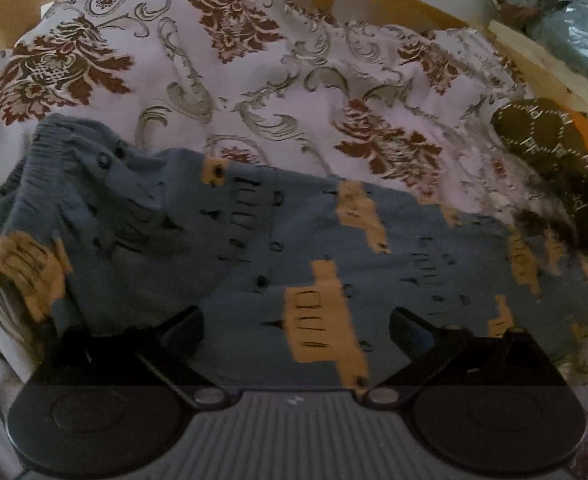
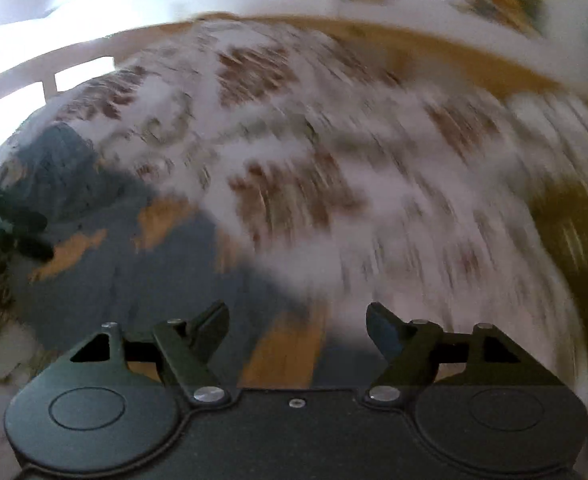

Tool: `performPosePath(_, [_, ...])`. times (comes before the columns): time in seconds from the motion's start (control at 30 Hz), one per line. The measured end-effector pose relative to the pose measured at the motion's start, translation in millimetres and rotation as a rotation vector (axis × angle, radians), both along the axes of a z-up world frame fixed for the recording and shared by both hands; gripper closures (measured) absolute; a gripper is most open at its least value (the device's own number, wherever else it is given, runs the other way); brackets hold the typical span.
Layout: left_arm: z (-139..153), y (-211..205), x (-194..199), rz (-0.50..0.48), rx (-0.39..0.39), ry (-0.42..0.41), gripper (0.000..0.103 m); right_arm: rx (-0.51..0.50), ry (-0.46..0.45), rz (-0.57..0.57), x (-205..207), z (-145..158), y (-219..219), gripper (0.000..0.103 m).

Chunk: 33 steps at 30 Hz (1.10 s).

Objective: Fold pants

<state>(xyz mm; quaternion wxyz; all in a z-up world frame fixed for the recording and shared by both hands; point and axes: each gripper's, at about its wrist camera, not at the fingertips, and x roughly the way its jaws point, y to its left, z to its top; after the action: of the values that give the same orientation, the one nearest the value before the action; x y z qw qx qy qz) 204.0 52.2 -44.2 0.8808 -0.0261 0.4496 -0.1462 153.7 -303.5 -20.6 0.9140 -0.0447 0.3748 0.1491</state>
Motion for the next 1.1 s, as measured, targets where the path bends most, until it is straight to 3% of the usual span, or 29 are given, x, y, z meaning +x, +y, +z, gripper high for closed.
performPosePath(0.07, [2.2, -8.7, -5.1, -0.010, -0.077, 0.010, 0.001, 0.052, 0.022, -0.098, -27.0, -5.0, -9.7, 0.018])
performPosePath(0.17, [-1.0, -31.0, -9.0, -0.030, -0.134, 0.029, 0.000, 0.054, 0.057, -0.300, -53.7, -10.8, -33.6, 0.016])
performPosePath(0.2, [-4.7, -39.9, -9.3, -0.038, -0.117, 0.039, 0.000, 0.056, 0.060, -0.358, -60.1, -9.9, -42.9, 0.016])
performPosePath(0.3, [-24.8, -63.0, -4.8, -0.018, 0.041, 0.092, 0.000, 0.095, 0.014, -0.478, -87.5, 4.2, -68.6, 0.014])
performPosePath(0.37, [-24.5, -70.9, -4.9, -0.027, 0.094, 0.090, 0.000, 0.104, -0.027, -0.553, -106.1, 10.1, -79.4, 0.005])
performPosePath(0.5, [-0.9, -90.5, 2.2, -0.021, 0.102, 0.092, 0.000, 0.229, -0.033, -0.689, -126.7, 7.1, -107.8, 0.004])
performPosePath(0.6, [26.0, -132.2, 13.1, -0.124, 0.106, 0.029, 0.000, 0.298, -0.035, -0.718, -120.3, 1.7, -119.6, 0.004])
performPosePath(0.7, [45.7, -197.1, 27.8, -0.311, 0.101, 0.003, 0.000, 0.345, -0.038, -0.719, -112.2, -7.6, -123.2, 0.004])
performPosePath(0.87, [55.2, -326.4, 52.5, -0.668, 0.082, 0.141, 0.000, 0.395, -0.065, -0.723, -95.9, -17.0, -128.5, 0.005])
performPosePath(1.0, [37.0, -407.2, 65.7, -0.781, 0.108, 0.297, 0.000, 0.485, -0.085, -0.789, -89.7, -23.9, -148.8, 0.010])
performPosePath(1.1, [18.8, -434.4, 71.8, -0.781, 0.079, 0.392, 0.000, 0.515, -0.090, -0.822, -91.3, -27.3, -157.2, 0.023])
